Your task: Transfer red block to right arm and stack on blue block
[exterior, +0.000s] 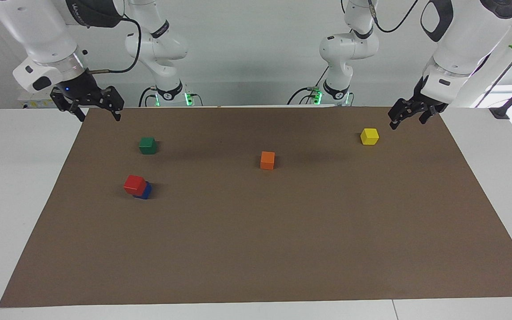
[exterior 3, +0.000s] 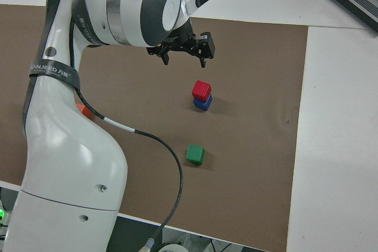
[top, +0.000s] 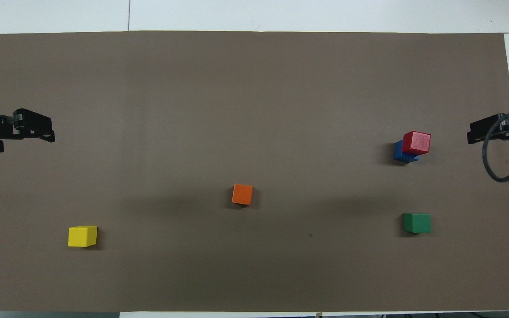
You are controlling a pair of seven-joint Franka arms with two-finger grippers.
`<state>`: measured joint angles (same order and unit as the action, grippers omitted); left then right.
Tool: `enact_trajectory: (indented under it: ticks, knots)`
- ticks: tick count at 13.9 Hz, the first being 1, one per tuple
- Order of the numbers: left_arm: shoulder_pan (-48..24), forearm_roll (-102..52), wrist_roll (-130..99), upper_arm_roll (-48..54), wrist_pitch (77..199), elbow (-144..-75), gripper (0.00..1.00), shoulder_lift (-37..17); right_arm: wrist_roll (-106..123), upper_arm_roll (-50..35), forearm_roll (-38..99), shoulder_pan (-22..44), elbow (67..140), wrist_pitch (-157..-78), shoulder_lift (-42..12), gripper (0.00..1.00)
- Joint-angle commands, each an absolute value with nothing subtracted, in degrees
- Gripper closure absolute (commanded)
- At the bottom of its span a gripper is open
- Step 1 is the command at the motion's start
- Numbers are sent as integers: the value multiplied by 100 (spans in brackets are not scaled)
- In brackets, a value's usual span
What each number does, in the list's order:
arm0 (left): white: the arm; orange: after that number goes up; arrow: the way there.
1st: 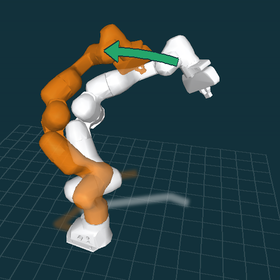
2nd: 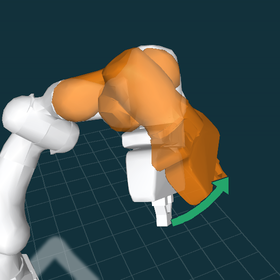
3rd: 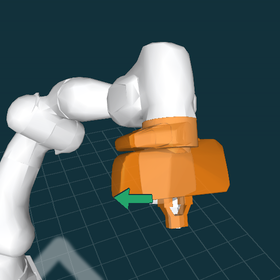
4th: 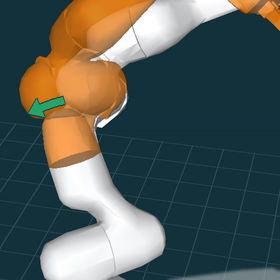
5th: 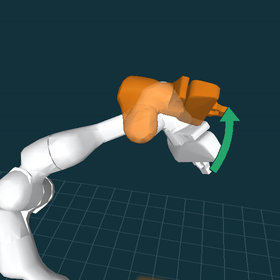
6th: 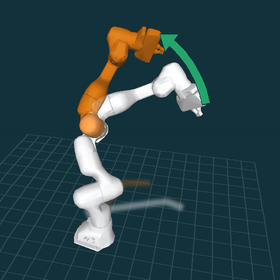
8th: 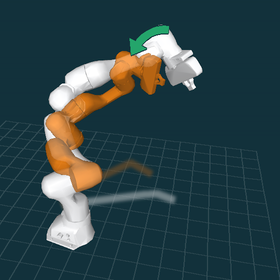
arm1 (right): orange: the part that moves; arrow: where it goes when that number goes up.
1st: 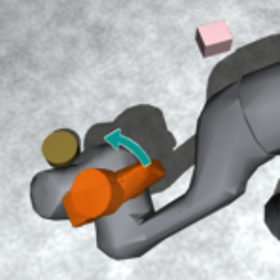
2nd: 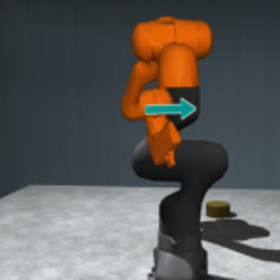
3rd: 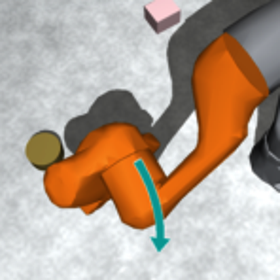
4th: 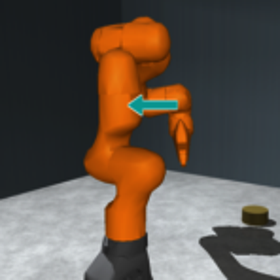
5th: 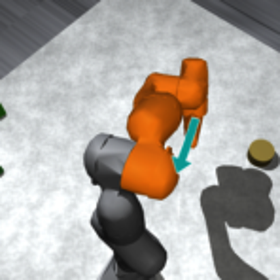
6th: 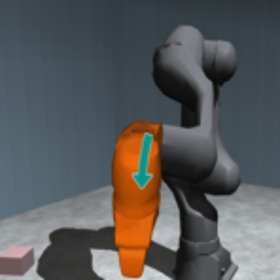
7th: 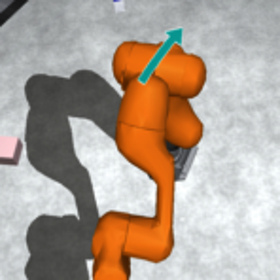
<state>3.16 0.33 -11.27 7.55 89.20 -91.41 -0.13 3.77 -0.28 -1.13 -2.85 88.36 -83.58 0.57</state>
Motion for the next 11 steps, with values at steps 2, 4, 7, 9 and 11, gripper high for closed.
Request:
enact_trajectory:
  ticks: [2, 4, 7, 9, 11]
  knots:
    - [387, -62, -1099, 791, 8842, -9193, 0, 79, 694, -62, -9, -413, 8395, -7823, -26, 0]
    - [387, -62, -1099, 791, 8842, -9193, 0, 79, 694, 122, -35, -229, 8306, -7586, -35, 0]
    - [387, -62, -1099, 791, 8842, -9193, 0, 79, 668, 386, -9, -27, 8323, -7594, -26, 0]
    - [387, -62, -1099, 791, 8842, -9193, 0, 79, 642, 422, -61, 17, 8323, -7655, 43, 0]
    - [387, -62, -1099, 791, 8842, -9193, 0, 79, 615, 675, -88, 271, 8428, -7708, 227, 0]
